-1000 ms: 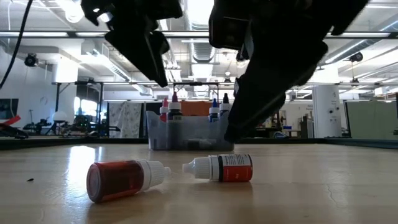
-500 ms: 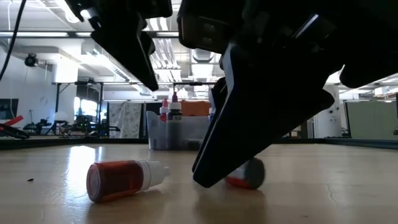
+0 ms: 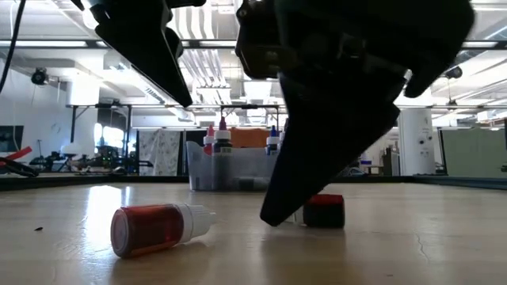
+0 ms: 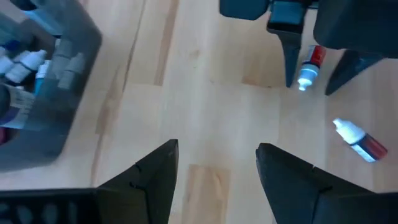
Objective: Pick & Place food coloring
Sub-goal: Put the small red food coloring bottle into the black bin
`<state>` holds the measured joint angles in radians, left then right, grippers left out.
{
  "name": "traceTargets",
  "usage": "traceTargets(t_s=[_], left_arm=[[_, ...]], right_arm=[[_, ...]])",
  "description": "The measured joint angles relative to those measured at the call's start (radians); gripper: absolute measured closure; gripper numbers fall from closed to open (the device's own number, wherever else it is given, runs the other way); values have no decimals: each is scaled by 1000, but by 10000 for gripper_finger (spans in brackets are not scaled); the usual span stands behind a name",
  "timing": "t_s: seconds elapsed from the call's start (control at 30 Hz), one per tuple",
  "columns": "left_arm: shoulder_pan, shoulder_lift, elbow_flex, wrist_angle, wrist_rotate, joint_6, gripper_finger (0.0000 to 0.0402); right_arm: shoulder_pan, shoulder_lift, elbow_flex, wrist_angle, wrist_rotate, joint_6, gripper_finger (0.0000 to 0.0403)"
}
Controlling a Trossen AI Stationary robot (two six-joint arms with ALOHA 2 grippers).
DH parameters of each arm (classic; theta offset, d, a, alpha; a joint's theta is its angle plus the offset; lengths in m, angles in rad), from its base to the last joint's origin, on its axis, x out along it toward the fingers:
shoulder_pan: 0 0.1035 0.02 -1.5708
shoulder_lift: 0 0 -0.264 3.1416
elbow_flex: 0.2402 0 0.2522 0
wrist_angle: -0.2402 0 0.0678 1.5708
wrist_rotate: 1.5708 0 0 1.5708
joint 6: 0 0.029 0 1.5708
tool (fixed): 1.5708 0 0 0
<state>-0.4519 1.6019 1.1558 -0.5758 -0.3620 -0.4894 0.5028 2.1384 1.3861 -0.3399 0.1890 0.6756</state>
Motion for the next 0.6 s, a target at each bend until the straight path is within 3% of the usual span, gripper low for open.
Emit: traceTargets(t_s=[0.23, 0.6], left_arm=[[-5, 0, -1, 0, -33, -2, 209], [-24, 0, -23, -55, -59, -11, 209]], right_arm=[[8, 0, 2, -58, -23, 110, 240], [9, 0, -1, -75, 8, 5, 295]])
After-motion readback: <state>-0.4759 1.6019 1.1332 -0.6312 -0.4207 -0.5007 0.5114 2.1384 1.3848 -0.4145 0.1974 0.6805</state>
